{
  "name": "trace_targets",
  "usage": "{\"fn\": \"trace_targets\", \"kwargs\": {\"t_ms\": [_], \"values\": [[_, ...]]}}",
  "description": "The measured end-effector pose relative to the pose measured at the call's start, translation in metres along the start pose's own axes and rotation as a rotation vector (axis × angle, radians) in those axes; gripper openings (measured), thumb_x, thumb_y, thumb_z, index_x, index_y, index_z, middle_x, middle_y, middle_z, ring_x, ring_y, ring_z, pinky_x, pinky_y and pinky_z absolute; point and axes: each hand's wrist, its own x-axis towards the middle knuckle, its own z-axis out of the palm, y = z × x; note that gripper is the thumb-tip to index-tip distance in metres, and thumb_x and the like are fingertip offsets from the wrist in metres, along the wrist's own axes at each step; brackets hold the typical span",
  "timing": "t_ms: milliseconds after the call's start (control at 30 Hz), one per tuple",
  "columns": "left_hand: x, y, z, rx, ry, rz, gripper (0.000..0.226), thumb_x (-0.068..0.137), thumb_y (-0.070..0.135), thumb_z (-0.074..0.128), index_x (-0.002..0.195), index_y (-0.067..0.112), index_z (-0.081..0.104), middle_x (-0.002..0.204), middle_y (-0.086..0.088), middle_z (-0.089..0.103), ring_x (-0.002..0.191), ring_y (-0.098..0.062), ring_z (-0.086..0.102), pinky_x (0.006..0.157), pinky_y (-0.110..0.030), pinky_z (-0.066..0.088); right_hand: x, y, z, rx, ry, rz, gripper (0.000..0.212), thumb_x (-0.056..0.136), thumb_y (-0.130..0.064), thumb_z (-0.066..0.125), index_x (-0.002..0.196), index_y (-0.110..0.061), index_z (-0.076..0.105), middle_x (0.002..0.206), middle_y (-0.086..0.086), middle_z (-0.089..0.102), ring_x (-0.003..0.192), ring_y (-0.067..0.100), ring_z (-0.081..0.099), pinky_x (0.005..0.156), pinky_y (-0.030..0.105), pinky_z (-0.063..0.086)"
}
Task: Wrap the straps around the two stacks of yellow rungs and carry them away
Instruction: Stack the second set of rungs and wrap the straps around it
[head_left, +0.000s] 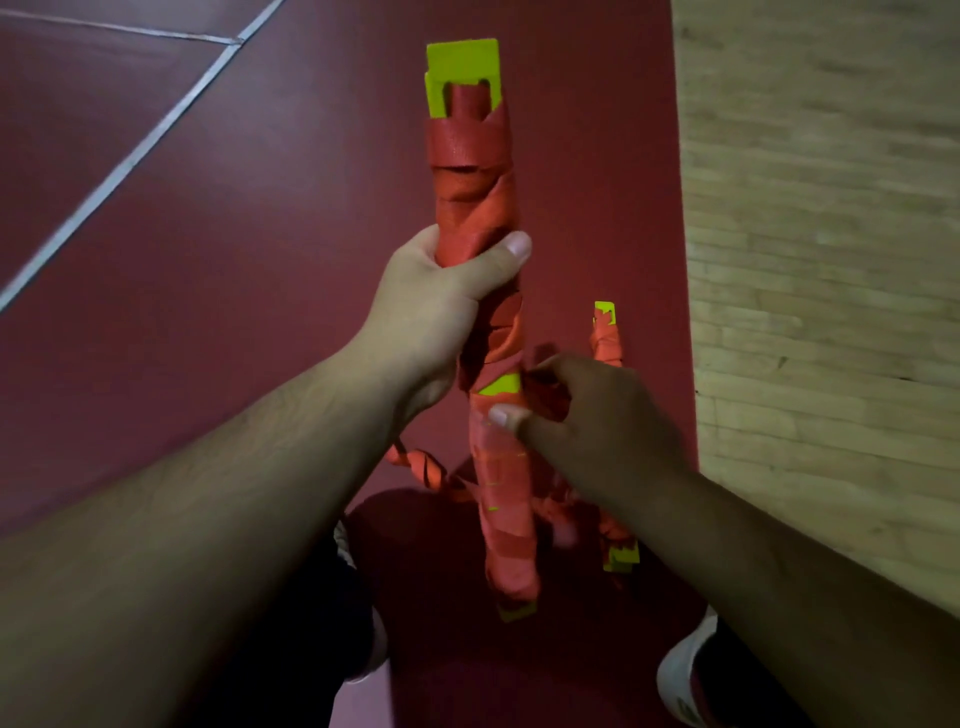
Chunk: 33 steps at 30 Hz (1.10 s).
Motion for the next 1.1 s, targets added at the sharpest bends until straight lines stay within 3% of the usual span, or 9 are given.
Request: {"fn": "trace_targets", "kwargs": {"t_ms": [133,233,367,533,600,700,767,900,1100], "values": [[0.005,0.002,-0.005,0.048,0.006,0.072,0.027,0.08,0.013,0.081,0.098,0.011,0.062,0.074,-0.003,0.061,0.069,-0.022,0.06,0.067,-0.036,0.051,-0.001,-0.005,0.001,0.212,-0.059,0.041,0.025,0.075,-0.047,0.08,0.094,-0.034,0.07,0.094,-0.015,0.074,0.088,-0.002,0.067,0.081,0.03,0.055],[0.003,-0.002,-0.002,0.059,0.047,0.076,0.037,0.076,0.02,0.082,0.104,0.009,0.061,0.085,-0.01,0.065,0.086,-0.044,0.07,0.077,-0.053,0.057,-0.003,-0.007,0.004,0.279,-0.078,0.07,0.021,0.074,-0.045,0.082,0.089,-0.035,0.071,0.09,-0.018,0.074,0.084,-0.007,0.066,0.082,0.025,0.053],[-0.003,-0.005,0.008,0.142,0.081,0.072,0.041,0.079,0.025,0.081,0.109,0.012,0.057,0.085,-0.003,0.063,0.074,-0.018,0.064,0.07,-0.037,0.055,-0.008,-0.008,0.017,0.195,-0.016,0.097,0.052,0.064,-0.06,0.079,0.102,-0.028,0.067,0.096,-0.011,0.073,0.092,0.009,0.068,0.082,0.035,0.054],[-0.008,0.001,0.013,-0.063,-0.29,-0.106,0.061,0.075,0.017,0.071,0.129,0.009,0.043,0.08,0.001,0.056,0.068,-0.011,0.056,0.063,-0.03,0.046,-0.002,0.001,0.018,0.005,0.037,0.129,0.065,0.059,-0.076,0.063,0.102,-0.028,0.061,0.095,-0.006,0.072,0.093,0.023,0.068,0.075,0.039,0.054],[-0.006,0.006,0.008,0.027,-0.446,-0.075,0.048,0.078,0.016,0.07,0.119,0.007,0.047,0.081,0.0,0.053,0.071,-0.011,0.053,0.067,-0.027,0.045,0.0,0.004,0.015,-0.004,0.019,0.103,0.057,0.064,-0.071,0.067,0.104,-0.03,0.063,0.096,-0.006,0.073,0.093,0.02,0.069,0.075,0.037,0.055],[-0.004,0.013,-0.003,0.225,-0.557,0.031,0.059,0.067,0.029,0.076,0.116,0.004,0.055,0.098,-0.016,0.062,0.092,-0.019,0.06,0.083,-0.031,0.052,-0.001,0.003,0.011,0.055,-0.081,0.01,0.05,0.067,-0.064,0.071,0.103,-0.03,0.065,0.094,-0.009,0.072,0.088,0.014,0.069,0.074,0.034,0.054],[-0.005,0.013,-0.007,0.232,-0.528,0.037,0.061,0.062,0.032,0.076,0.116,0.01,0.06,0.112,-0.018,0.069,0.104,-0.025,0.067,0.092,-0.037,0.054,-0.002,0.002,0.01,0.106,-0.119,-0.027,0.038,0.07,-0.056,0.077,0.096,-0.032,0.063,0.091,-0.01,0.072,0.085,0.01,0.068,0.074,0.033,0.054],[-0.002,0.006,-0.005,0.214,-0.337,0.1,0.05,0.069,0.029,0.081,0.101,-0.001,0.058,0.078,-0.008,0.057,0.073,-0.024,0.059,0.072,-0.039,0.051,-0.005,-0.002,0.012,0.106,-0.045,-0.036,0.027,0.075,-0.05,0.077,0.088,-0.032,0.061,0.087,-0.006,0.071,0.084,0.018,0.067,0.071,0.035,0.051],[-0.001,0.005,-0.001,0.239,-0.192,0.165,0.036,0.08,0.029,0.079,0.093,0.009,0.053,0.071,0.002,0.051,0.067,-0.015,0.052,0.066,-0.037,0.048,-0.006,-0.001,0.017,-0.004,0.078,-0.02,0.039,0.076,-0.059,0.069,0.098,-0.028,0.063,0.086,-0.008,0.071,0.083,0.018,0.067,0.069,0.037,0.053]]}}
